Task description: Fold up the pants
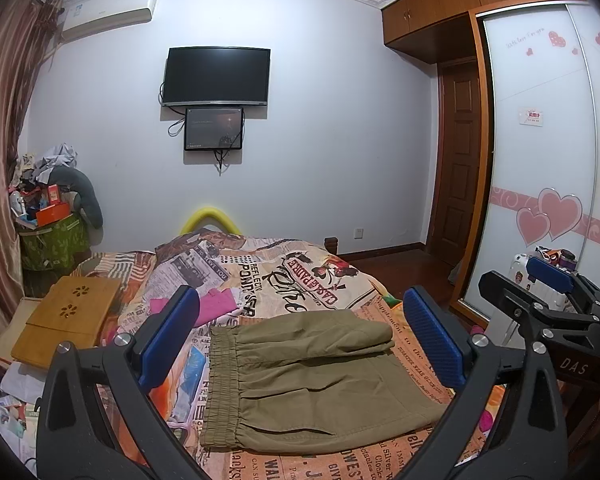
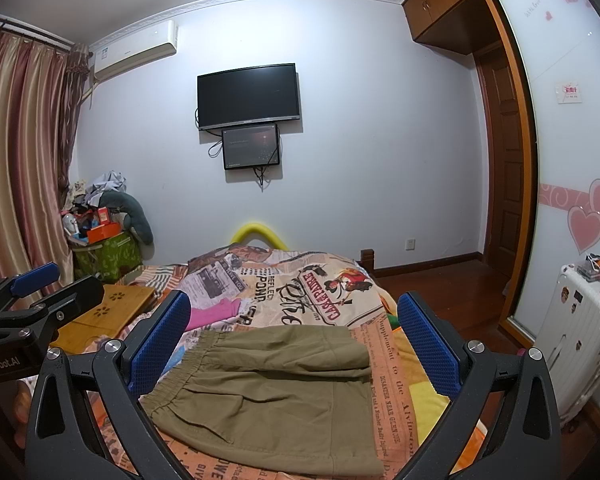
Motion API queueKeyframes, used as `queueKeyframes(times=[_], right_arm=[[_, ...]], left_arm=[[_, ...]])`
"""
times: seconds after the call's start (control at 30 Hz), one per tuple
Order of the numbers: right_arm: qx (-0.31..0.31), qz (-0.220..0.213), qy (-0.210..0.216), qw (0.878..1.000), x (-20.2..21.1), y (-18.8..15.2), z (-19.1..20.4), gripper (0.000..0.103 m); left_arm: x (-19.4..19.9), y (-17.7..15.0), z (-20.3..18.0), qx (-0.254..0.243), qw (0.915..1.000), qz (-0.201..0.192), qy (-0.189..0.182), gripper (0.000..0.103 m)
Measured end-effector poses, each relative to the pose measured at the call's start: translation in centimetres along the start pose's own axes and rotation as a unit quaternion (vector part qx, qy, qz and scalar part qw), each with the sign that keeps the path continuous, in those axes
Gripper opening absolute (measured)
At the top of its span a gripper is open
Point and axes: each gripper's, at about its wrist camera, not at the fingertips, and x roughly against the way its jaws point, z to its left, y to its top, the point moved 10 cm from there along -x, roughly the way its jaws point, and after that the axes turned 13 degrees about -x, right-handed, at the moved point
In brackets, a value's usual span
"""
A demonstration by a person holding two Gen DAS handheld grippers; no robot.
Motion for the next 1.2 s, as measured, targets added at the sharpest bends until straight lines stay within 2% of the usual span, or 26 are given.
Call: queueKeyframes(times=[0.93, 1.13, 1.2], right_arm=[[0.000, 0.002, 0.001, 1.000, -0.1, 0.1, 0.0, 0.103], [0.000, 0.007, -0.001, 1.000, -0.8, -0.5, 0.3, 0.103], [0.001, 0.010, -0.003, 1.000, -1.0, -1.6, 0.7, 0.103]], left_arm=[[-0.1, -0.2, 0.2, -0.002, 1.0000, 0.004, 0.002, 0.103], [-0.6, -0.4, 0.4, -0.002, 1.0000, 0.009, 0.001, 0.103], [-0.9, -0.6, 0.4, -0.003, 0.9999, 0.013, 0.002, 0.103]])
